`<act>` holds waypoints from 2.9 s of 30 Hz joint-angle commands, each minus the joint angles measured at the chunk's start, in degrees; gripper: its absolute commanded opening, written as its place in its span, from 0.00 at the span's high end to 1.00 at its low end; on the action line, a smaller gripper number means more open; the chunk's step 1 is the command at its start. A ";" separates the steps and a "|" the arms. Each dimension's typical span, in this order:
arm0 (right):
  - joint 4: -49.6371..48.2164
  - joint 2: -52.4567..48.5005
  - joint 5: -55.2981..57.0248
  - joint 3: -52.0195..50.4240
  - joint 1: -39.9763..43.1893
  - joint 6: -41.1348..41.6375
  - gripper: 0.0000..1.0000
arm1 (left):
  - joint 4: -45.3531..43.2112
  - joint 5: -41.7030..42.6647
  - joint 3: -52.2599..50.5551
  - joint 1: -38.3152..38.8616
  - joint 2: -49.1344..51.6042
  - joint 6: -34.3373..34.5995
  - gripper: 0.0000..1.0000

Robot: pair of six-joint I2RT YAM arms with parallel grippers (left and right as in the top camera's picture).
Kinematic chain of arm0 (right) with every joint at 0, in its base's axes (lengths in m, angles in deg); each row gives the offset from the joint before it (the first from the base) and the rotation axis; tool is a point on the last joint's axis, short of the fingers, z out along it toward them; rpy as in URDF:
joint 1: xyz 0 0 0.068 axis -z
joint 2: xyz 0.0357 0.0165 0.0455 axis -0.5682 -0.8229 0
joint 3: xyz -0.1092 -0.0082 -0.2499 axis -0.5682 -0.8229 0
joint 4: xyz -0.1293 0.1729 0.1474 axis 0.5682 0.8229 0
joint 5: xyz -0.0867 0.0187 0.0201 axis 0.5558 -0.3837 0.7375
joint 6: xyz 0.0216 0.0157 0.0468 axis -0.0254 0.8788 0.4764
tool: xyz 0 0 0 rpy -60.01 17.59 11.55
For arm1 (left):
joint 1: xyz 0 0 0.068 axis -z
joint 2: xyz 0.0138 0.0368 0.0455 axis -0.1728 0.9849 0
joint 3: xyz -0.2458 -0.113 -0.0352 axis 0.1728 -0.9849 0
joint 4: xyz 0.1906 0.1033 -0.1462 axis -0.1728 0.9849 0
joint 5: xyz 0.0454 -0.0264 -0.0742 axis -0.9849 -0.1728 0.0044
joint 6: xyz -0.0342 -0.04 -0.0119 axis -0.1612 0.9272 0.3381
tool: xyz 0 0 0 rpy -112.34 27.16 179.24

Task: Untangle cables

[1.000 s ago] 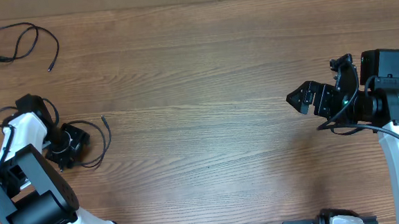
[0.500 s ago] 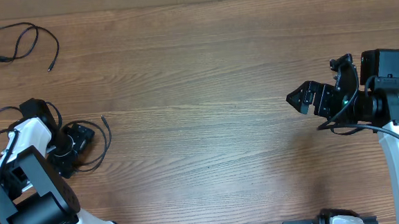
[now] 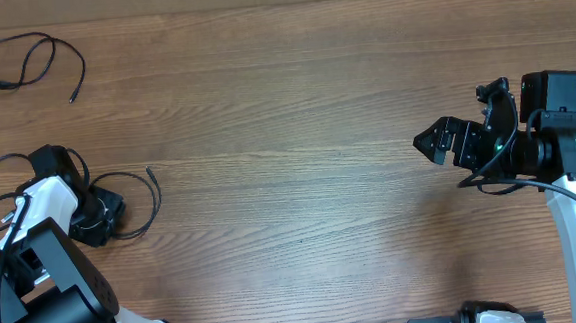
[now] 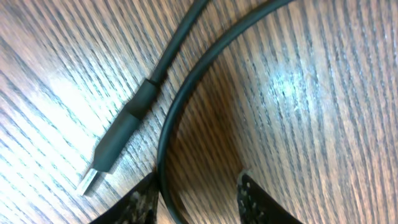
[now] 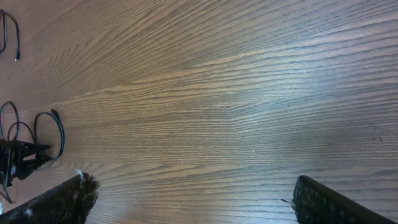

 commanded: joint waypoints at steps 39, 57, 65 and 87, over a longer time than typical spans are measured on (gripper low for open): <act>-0.20 0.00 0.59 1.42 0.17 -0.02 0.00 | 8.98 -11.19 23.04 -0.04 2.12 -24.06 0.08; -0.17 0.00 0.59 1.42 0.17 -0.02 0.00 | 19.56 38.51 22.62 16.31 2.12 -33.83 0.00; -0.17 0.00 0.59 1.42 0.17 -0.02 0.00 | 17.29 14.67 22.64 48.13 -3.28 -18.01 0.01; -0.20 0.11 -11.58 1.49 0.24 1.25 0.00 | 31.43 -17.38 22.62 64.76 -51.76 -9.66 0.00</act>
